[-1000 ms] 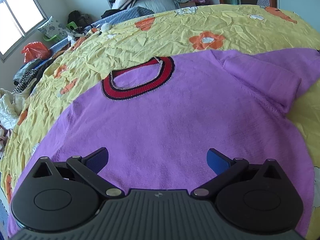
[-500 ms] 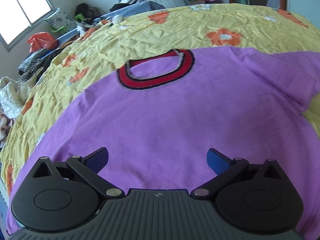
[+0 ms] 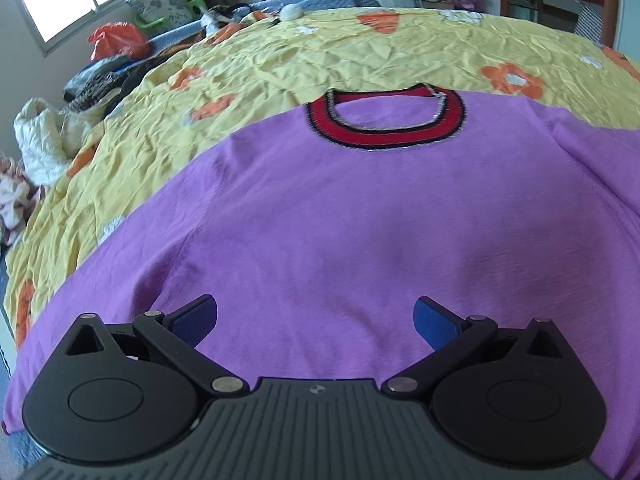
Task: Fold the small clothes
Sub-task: 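Carry the cuff across the sweater body with the right gripper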
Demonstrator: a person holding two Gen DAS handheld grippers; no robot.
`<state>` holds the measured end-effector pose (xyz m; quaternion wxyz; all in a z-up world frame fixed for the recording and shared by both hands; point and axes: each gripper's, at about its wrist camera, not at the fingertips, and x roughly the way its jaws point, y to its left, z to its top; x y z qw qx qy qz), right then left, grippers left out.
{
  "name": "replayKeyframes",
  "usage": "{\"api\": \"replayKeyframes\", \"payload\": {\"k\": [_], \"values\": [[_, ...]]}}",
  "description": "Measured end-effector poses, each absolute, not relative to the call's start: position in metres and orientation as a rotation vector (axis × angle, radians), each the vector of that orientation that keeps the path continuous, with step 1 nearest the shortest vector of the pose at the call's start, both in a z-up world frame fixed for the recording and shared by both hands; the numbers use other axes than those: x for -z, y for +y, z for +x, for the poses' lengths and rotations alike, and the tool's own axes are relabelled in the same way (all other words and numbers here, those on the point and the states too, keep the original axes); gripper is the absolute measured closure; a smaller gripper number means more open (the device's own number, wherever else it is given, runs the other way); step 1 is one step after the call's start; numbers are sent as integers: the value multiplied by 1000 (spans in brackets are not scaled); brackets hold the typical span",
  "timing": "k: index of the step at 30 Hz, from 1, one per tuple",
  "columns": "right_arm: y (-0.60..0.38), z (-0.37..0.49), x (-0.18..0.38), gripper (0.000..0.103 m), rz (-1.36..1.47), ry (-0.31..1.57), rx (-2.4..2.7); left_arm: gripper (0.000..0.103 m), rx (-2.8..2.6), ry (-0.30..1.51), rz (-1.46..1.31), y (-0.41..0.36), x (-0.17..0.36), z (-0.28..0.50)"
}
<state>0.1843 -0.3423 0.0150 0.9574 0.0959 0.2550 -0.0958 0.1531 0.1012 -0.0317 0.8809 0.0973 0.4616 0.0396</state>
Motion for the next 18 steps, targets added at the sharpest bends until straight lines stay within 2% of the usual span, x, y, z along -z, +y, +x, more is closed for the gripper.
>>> {"api": "replayKeyframes", "payload": {"k": [8,18], "values": [[-281,171,-64,99,178,460,79,0,-106,963,136,136,30,147],[-187,177,-60,99,261,527,-138,0,-138,961,84,173,29,136]]}}
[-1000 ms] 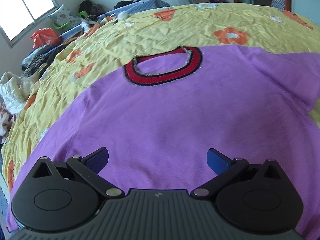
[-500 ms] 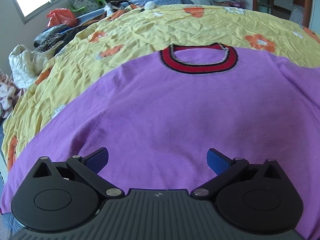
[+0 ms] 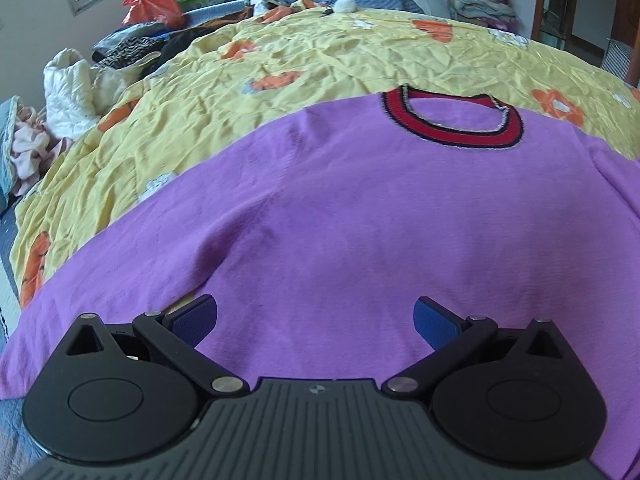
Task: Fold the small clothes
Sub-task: 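Carry the cuff across the sweater body with the right gripper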
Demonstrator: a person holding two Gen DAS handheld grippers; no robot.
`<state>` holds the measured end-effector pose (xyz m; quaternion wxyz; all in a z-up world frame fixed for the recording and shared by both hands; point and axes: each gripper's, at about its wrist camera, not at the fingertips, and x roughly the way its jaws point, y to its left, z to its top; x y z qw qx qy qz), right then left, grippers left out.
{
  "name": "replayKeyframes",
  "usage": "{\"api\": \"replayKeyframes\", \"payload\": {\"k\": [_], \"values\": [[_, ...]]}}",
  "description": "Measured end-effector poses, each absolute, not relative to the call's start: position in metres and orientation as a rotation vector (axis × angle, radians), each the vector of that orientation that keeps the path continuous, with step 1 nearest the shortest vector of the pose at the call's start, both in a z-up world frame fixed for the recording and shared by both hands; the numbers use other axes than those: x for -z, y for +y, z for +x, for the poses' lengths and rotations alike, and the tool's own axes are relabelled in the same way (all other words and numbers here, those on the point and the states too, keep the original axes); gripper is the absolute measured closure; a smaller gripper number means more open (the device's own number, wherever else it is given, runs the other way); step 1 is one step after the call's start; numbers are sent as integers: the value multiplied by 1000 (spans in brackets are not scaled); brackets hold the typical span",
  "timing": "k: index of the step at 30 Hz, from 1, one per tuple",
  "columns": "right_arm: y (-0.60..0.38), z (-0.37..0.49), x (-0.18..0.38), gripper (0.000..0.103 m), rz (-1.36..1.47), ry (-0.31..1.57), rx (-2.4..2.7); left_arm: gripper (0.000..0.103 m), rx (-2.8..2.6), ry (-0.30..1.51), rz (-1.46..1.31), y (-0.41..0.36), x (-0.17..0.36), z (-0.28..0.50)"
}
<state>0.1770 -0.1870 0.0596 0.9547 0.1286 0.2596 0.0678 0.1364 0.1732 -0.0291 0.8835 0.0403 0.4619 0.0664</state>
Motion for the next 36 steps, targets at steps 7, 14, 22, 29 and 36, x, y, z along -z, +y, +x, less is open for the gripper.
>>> {"api": "replayKeyframes", "payload": {"k": [7,14,22,29,36], "values": [[-90,187,-25,99,215,608,-240,0,-177,950,75,204,28,124],[-5,194,11,99,201,680,-323,0,-228,938,67,242,22,110],[66,198,46,99,175,741,-385,0,-251,931,71,259,18,102],[100,203,53,99,178,757,-443,0,-274,938,78,264,20,100],[127,215,58,99,167,758,-476,0,-300,947,76,271,20,98]]}}
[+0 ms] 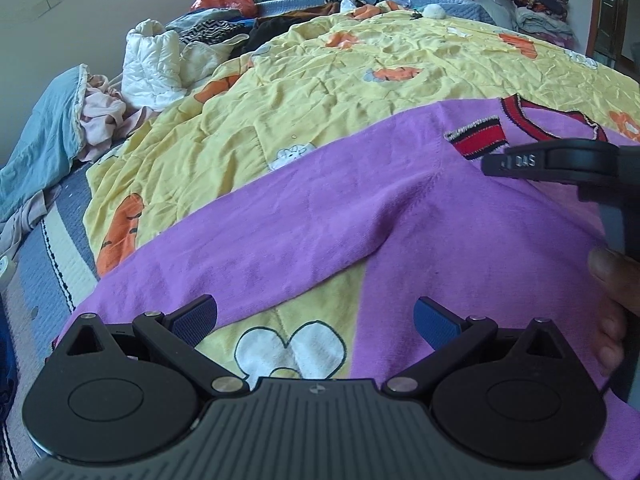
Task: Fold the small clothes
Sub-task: 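Carry the cuff across the sweater body with the right gripper, then lower the cuff onto the sweater and open the right gripper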
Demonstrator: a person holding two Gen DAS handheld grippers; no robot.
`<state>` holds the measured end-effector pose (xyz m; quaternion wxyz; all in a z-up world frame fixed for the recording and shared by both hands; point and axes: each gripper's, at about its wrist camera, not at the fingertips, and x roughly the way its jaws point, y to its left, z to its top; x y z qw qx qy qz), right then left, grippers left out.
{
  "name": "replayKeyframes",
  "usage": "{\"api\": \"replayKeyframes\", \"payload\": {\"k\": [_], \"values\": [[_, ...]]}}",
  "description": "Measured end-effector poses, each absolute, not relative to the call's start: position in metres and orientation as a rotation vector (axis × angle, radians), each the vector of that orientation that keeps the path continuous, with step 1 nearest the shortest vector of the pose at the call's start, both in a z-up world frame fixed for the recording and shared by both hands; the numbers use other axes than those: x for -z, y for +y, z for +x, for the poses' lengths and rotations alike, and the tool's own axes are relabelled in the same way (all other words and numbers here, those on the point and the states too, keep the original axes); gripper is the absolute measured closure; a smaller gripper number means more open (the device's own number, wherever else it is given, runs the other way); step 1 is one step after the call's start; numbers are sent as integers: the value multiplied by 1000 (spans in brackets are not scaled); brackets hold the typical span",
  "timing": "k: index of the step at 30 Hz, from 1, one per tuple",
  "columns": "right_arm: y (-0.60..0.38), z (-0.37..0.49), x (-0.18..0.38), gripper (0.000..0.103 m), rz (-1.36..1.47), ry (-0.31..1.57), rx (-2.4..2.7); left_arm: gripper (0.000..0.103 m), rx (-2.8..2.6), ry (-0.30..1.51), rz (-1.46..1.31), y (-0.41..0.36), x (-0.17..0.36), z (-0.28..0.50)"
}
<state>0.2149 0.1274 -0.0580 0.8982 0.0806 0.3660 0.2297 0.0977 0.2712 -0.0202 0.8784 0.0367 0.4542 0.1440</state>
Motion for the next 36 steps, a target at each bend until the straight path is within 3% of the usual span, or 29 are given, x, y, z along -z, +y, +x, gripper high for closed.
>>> {"api": "replayKeyframes", "payload": {"k": [9,24,36], "values": [[143,204,80,97,125,807,-526,0,-302,958,72,272,23,93],[165,172,76,97,-93,771,-544,0,-295,979,87,266,32,93],[165,169,77,97,-97,758,-543,0,-331,1007,94,274,38,91]]}}
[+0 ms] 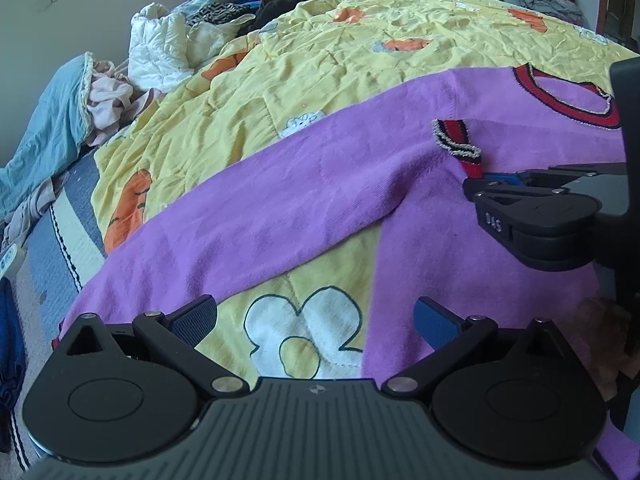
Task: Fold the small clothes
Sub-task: 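Lower the cuff onto the sweater and open the right gripper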
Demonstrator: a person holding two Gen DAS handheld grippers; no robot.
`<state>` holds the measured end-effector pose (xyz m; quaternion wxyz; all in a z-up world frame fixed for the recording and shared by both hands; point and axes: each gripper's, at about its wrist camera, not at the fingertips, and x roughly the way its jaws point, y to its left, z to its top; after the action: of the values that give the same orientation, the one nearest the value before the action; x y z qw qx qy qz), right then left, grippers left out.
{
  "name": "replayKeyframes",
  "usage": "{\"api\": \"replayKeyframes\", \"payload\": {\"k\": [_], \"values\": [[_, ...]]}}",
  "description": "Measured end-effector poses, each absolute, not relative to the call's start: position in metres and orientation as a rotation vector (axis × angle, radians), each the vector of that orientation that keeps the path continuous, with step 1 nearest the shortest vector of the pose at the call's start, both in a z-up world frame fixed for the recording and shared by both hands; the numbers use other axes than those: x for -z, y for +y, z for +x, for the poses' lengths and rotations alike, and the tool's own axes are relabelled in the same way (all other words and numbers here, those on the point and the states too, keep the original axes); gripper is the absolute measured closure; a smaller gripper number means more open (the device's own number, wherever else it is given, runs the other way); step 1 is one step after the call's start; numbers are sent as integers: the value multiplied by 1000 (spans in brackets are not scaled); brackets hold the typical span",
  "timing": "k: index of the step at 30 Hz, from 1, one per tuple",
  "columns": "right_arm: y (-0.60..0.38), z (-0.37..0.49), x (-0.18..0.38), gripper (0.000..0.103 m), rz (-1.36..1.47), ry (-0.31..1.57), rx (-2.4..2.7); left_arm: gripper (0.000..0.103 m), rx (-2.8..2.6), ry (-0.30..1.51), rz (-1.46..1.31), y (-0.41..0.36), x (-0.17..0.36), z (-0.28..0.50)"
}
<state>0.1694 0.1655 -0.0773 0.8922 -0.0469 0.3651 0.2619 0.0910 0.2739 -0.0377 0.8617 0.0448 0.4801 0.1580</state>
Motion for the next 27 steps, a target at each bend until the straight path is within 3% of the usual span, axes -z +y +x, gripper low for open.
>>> {"api": "replayKeyframes", "payload": {"k": [16,23,24,26,27], "values": [[165,163,76,97,-100,757,-539,0,-363,1002,100,282,40,86],[162,148,75,95,-78,772,-574,0,-456,971,9,337,47,68],[161,148,74,86,-69,783,-581,0,-472,961,-28,353,48,62],[159,146,70,50,-55,777,-589,0,-539,927,-85,386,47,47],[157,144,66,26,-47,762,-603,0,-575,898,-111,404,46,38]]}}
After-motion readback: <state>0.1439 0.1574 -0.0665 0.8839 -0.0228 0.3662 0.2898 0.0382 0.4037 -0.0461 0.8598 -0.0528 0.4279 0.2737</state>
